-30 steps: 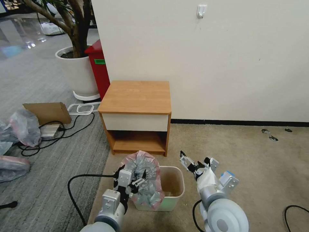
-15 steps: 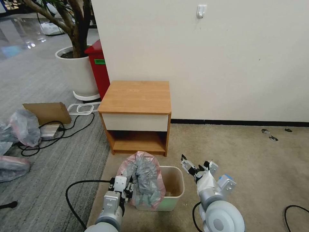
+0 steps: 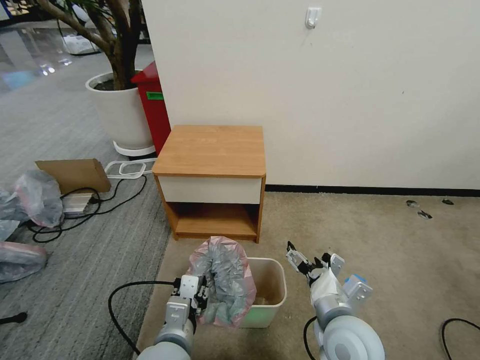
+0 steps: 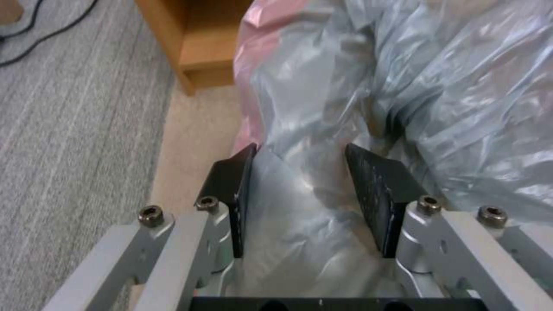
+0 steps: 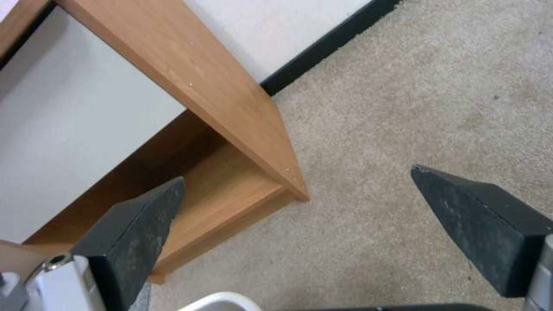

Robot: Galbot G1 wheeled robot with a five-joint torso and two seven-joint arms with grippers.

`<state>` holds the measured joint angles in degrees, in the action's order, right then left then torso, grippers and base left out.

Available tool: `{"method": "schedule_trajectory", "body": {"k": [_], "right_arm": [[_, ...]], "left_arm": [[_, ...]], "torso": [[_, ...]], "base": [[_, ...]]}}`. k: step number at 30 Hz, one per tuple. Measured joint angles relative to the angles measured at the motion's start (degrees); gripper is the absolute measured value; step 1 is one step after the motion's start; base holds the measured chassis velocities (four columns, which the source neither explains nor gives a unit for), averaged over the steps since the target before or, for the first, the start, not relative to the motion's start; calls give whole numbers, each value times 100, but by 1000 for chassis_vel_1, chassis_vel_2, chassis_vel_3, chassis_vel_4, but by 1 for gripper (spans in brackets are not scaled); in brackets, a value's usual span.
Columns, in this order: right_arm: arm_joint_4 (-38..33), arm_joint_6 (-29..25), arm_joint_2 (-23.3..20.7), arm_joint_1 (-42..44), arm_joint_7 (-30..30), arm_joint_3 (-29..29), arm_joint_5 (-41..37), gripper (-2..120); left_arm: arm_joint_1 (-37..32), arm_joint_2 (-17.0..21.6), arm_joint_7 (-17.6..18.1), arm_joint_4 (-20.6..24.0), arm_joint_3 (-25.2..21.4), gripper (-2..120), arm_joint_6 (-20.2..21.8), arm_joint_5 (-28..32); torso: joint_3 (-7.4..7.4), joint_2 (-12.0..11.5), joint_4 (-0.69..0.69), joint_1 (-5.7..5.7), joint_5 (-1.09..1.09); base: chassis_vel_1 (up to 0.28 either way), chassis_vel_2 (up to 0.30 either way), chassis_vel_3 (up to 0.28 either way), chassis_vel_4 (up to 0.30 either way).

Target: Pick up the garbage bag from the table and place it over the trash can.

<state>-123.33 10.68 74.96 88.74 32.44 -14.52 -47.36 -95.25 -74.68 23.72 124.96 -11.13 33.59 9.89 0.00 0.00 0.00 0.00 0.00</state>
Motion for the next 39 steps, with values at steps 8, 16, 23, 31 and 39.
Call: {"method": "schedule_trajectory", "body": {"k": [8,16,23,31,39], "right_arm": [[54,-44,14,12,-34,41,126,100],[44,-67,25,45,-144,41,260,100],[-249,473,-152,357,-1610,-199,838,100],[-680,1668,-449,580,-3056,-167,901,100],[-273,1773,-144,39,-3036,348,820,100]], "left_arm": [[71,-86,169,-178,52,42,51,170],[102,-105,182,-268,86,30,28,182],[58,-89,181,-207,98,9,-259,116],[6,-35,88,-27,53,6,-963,40],[-61,10,-169,298,22,6,-1274,-5]], "torso": [[0,0,0,0,0],[0,0,0,0,0],[0,0,0,0,-2],[0,0,-1,0,0],[0,0,0,0,0]], "base": [[0,0,0,0],[0,0,0,0],[0,0,0,0],[0,0,0,0],[0,0,0,0]]}}
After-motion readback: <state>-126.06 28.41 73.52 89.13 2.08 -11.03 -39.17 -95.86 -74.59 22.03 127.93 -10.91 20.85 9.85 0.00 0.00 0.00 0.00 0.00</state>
